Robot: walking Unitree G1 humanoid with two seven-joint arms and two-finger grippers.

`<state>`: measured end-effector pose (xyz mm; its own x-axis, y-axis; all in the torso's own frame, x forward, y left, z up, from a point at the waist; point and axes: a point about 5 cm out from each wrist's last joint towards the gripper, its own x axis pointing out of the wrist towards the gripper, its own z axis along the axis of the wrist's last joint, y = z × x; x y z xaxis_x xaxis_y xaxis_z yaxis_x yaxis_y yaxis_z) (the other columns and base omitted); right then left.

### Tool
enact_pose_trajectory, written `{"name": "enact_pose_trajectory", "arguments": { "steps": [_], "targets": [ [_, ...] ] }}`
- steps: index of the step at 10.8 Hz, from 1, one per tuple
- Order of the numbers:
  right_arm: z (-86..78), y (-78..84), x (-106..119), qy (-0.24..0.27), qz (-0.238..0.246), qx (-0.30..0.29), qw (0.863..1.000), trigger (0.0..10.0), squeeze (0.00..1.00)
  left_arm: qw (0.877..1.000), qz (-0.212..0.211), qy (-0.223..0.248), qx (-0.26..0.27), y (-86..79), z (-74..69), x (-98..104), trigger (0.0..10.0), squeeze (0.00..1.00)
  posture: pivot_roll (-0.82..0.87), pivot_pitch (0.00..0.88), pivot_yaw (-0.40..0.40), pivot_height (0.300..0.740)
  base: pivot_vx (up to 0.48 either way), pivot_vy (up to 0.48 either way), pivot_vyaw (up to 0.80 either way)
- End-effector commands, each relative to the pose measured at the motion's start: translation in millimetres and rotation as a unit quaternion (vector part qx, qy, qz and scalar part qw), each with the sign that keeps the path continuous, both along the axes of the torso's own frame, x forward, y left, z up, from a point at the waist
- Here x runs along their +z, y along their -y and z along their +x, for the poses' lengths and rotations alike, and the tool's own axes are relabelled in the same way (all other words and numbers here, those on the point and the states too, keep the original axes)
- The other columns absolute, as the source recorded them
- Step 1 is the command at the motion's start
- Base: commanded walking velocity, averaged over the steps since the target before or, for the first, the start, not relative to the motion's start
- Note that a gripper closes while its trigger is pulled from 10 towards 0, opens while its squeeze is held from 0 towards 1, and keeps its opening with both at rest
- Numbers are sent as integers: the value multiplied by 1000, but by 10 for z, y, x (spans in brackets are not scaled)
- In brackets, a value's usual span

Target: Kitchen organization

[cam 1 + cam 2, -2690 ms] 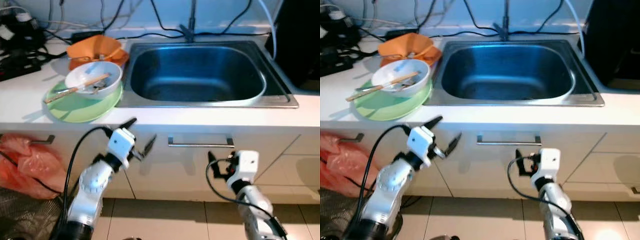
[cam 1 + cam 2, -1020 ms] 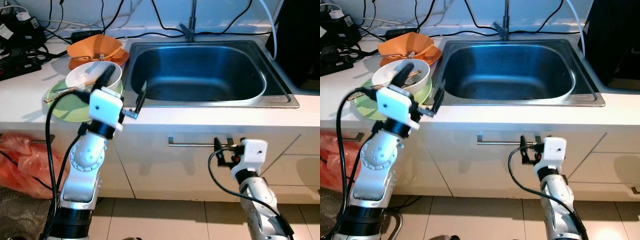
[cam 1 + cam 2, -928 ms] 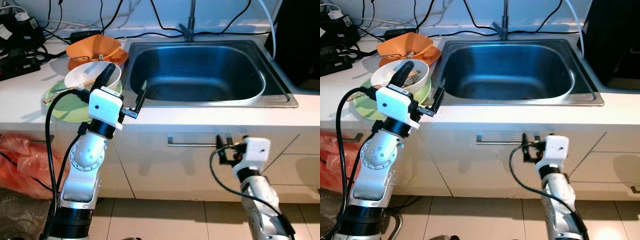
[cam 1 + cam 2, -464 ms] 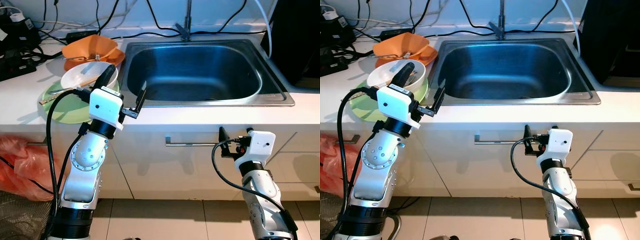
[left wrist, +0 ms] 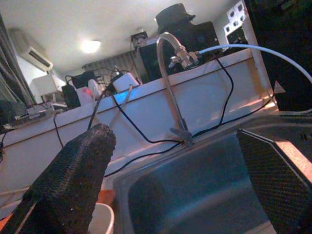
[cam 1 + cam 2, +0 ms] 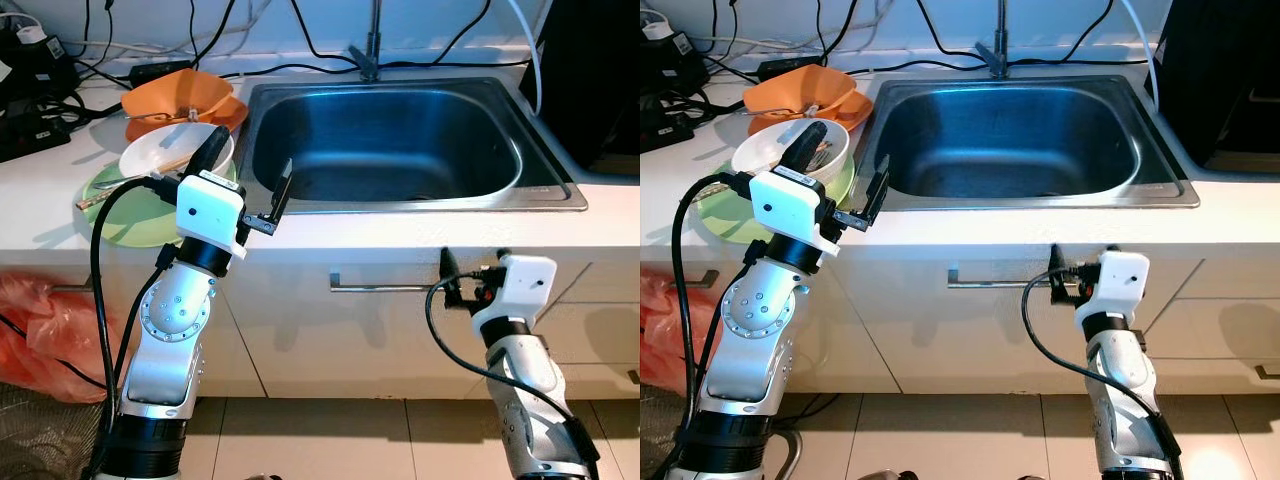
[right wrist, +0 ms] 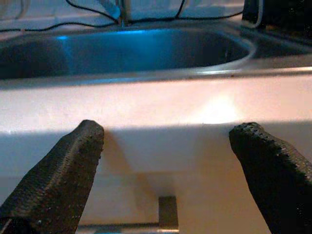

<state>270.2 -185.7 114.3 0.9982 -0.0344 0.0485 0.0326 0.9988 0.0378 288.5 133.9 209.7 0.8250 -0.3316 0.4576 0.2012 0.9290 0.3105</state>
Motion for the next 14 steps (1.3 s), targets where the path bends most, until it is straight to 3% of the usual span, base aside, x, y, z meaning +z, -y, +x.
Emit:
{"name": "enact_pose_trajectory", "arguments": {
  "steps": [1, 5, 12, 13, 14],
  "targets": [
    [26, -19, 171, 29, -4, 0, 1000, 10000, 408, 1000, -5, -17, 12, -40, 10, -63, 10000, 0, -1, 62, 76, 740, 0, 0, 0],
    [85, -128, 482, 74, 10, 11, 997, 10000, 408, 1000, -11, -11, 14, -26, 27, -7, 10000, 0, -1, 61, 77, 740, 0, 0, 0],
    [85, -141, 456, 59, 16, 16, 998, 10000, 392, 999, -11, -12, 38, -59, 17, -38, 10000, 0, 2, 56, 69, 740, 0, 0, 0],
    [81, -148, 488, 64, 18, 19, 998, 10000, 392, 999, -23, -16, 41, -77, 18, -36, 10000, 0, 2, 55, 68, 740, 0, 0, 0],
    [85, -165, 515, 68, 21, 24, 997, 10000, 357, 994, -80, -61, 50, -121, 76, -98, 10000, 0, -1, 54, 67, 740, 0, 0, 0]
  ]
}}
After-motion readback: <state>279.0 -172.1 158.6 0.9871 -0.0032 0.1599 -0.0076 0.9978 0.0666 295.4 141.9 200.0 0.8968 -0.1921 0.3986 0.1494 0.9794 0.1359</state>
